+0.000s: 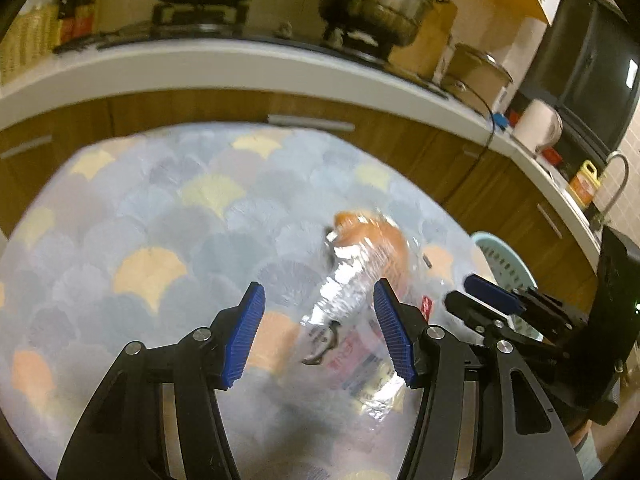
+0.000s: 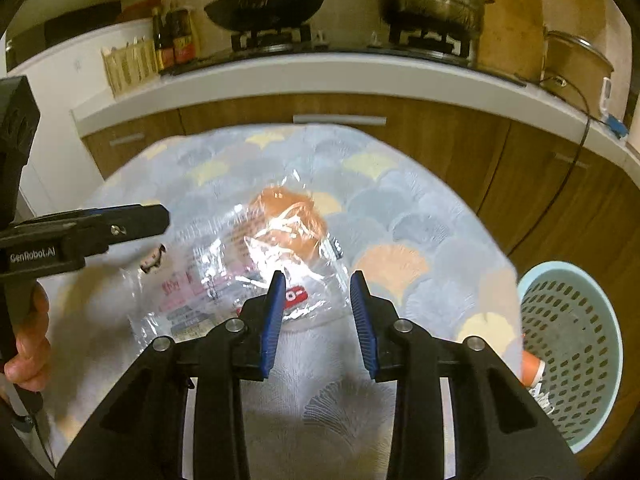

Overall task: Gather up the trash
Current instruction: 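Grasp the clear plastic bag on the table with the left tool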

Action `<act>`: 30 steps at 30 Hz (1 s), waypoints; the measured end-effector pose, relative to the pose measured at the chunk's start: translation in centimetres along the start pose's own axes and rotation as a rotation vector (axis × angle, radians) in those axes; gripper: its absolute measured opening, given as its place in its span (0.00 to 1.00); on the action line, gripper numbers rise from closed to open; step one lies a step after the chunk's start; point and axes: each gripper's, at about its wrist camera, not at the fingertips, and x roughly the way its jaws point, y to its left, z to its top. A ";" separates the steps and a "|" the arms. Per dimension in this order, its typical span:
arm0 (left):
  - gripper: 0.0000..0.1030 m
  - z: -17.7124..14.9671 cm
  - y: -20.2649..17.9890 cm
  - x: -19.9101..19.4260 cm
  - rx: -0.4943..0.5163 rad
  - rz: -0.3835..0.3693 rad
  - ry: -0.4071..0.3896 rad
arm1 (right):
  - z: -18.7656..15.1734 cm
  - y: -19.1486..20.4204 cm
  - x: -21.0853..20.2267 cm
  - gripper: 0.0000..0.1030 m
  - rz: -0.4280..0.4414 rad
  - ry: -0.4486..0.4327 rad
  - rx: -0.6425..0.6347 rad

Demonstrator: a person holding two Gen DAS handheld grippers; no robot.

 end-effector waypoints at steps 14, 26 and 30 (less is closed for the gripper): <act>0.52 -2.9 -4.2 0.3 0.171 -0.227 0.083 | -0.5 -1.2 1.3 0.27 0.031 0.018 0.068; 0.11 -3.3 -4.6 3.7 0.104 -0.217 0.144 | -0.7 -3.1 0.6 0.27 0.044 -0.018 0.167; 0.11 -3.2 -5.3 3.8 0.090 -0.265 0.144 | -0.7 -3.5 0.5 0.27 0.055 -0.022 0.184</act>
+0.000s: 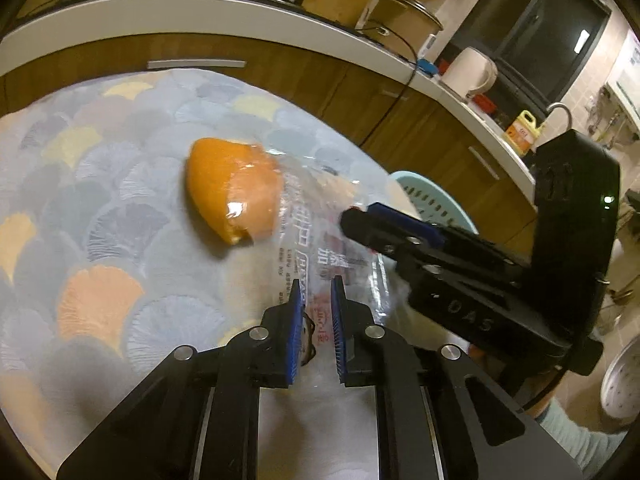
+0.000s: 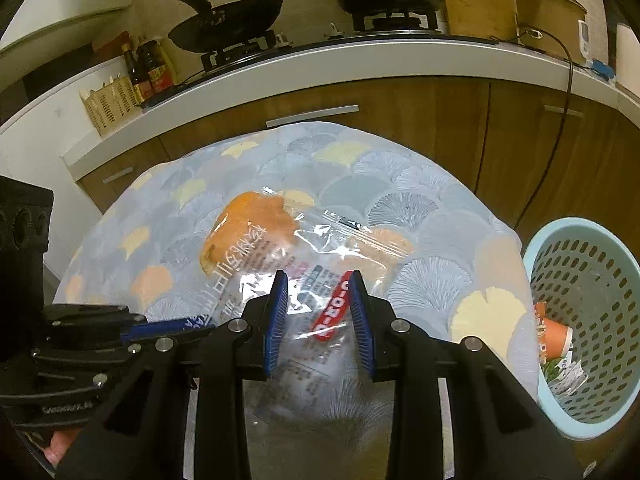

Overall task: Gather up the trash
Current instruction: 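Grasp the clear plastic bag on the table with the left tool, then grasp the orange peel with the right tool while the left tool holds the plastic bag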

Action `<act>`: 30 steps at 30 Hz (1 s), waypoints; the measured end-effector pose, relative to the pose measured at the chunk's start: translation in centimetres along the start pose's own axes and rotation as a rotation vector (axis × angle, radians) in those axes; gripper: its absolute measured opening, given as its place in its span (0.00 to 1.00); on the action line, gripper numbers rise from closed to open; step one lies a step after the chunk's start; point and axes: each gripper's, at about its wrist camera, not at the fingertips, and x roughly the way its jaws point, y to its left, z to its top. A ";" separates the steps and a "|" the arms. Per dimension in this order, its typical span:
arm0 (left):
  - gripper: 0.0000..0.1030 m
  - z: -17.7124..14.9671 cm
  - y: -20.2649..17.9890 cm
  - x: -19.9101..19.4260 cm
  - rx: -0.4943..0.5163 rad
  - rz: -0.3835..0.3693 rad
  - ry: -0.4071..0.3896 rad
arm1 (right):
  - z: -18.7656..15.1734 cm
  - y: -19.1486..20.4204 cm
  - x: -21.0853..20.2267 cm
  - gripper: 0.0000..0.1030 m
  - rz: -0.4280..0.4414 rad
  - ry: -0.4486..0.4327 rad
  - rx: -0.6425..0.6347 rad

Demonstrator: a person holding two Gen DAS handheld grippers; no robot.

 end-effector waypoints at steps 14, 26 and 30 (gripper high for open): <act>0.52 -0.1 -1.3 -1.0 0.013 0.141 -0.071 | 0.1 -1.7 -0.7 0.27 0.045 -0.031 0.077; 0.27 2.3 -0.3 2.9 -0.095 0.041 0.004 | 0.2 -3.2 -0.4 0.27 0.031 -0.015 0.154; 0.01 1.9 -0.6 3.5 -0.102 0.014 0.023 | 0.1 -3.1 -0.5 0.27 0.029 -0.020 0.147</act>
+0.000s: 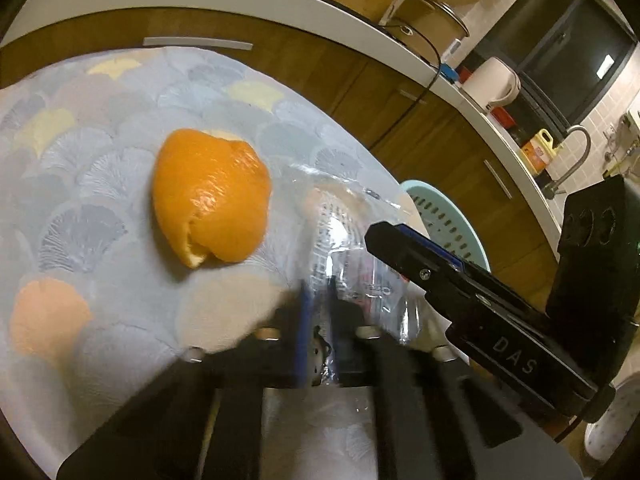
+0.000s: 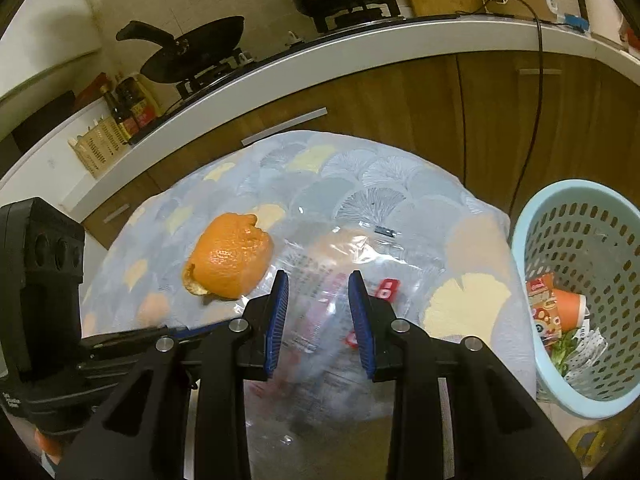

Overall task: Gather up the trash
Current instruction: 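Grasp the orange peel with the right tool while the left tool holds the plastic bag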

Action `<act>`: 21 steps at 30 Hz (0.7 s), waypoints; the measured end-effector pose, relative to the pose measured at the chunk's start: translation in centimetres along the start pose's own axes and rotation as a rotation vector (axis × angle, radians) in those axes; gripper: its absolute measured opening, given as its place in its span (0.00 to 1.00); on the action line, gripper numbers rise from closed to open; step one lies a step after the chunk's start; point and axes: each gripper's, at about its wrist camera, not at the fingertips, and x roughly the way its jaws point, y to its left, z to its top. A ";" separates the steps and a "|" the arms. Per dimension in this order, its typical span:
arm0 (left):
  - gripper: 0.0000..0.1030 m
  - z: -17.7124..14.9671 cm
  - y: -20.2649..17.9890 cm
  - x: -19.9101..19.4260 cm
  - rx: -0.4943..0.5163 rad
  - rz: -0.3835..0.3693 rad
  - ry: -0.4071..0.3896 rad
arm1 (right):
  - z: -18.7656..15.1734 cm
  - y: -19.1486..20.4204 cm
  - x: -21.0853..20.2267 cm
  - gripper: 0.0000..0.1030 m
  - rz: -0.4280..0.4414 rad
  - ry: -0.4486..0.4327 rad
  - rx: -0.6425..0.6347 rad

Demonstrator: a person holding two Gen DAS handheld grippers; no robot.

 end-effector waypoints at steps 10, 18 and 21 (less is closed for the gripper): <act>0.00 -0.6 0.1 -4.7 0.002 -0.010 -0.116 | 0.4 -0.7 -1.5 0.27 -0.024 -0.051 0.036; 0.00 -0.3 3.3 -10.8 -0.052 0.012 -0.242 | 2.0 3.1 -1.7 0.27 0.016 -0.034 -0.071; 0.00 -0.3 5.3 -12.7 -0.084 0.031 -0.270 | 2.6 5.1 -1.2 0.27 0.039 -0.015 -0.112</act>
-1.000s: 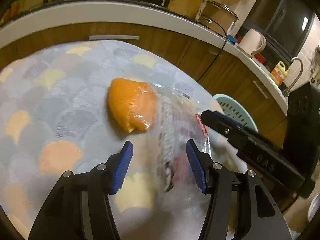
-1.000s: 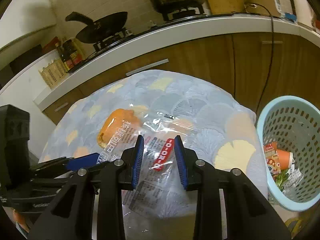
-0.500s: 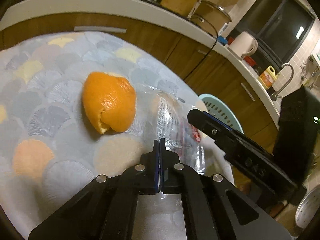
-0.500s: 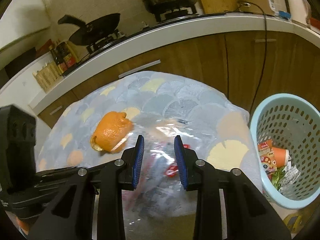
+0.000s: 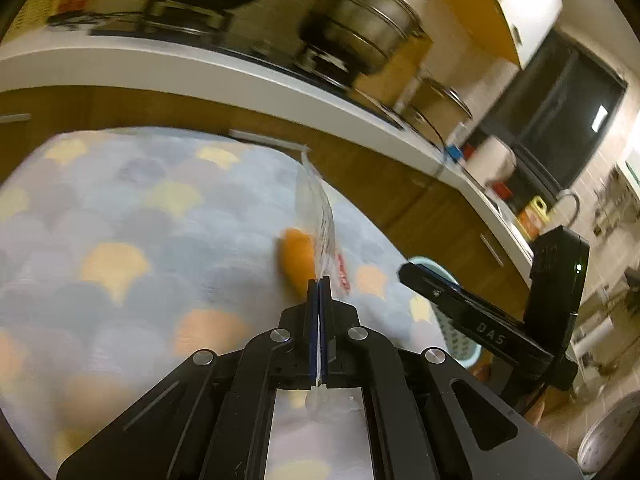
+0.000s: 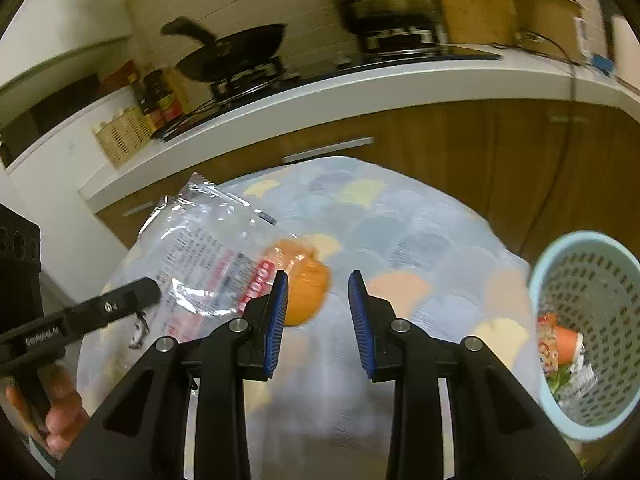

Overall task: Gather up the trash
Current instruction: 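Grasp the orange peel with the right tool while the left tool holds the plastic bag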

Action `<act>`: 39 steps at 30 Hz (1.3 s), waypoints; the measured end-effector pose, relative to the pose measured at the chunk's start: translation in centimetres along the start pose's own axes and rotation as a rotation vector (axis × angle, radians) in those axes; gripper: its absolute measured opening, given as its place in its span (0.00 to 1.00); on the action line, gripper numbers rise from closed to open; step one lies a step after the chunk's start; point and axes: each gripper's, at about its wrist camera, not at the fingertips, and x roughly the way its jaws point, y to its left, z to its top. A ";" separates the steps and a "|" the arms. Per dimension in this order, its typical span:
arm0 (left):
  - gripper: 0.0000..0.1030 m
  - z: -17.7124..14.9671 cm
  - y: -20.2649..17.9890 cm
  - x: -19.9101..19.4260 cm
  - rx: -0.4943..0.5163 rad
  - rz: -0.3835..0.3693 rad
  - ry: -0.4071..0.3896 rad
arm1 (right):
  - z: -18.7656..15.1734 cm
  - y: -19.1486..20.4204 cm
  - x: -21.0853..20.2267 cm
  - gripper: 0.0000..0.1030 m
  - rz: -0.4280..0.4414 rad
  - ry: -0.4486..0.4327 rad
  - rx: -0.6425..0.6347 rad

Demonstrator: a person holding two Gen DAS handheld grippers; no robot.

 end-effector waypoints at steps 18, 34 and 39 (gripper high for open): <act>0.69 -1.2 5.6 -0.5 0.079 0.330 0.073 | -0.7 3.5 6.4 0.74 -0.066 0.059 -0.058; 0.29 -3.3 3.0 3.1 0.248 0.481 0.078 | -0.8 4.1 8.1 0.77 -0.103 0.116 -0.084; 0.15 -3.2 3.0 2.9 0.234 0.452 0.066 | -0.9 3.9 7.9 0.77 -0.096 0.106 -0.072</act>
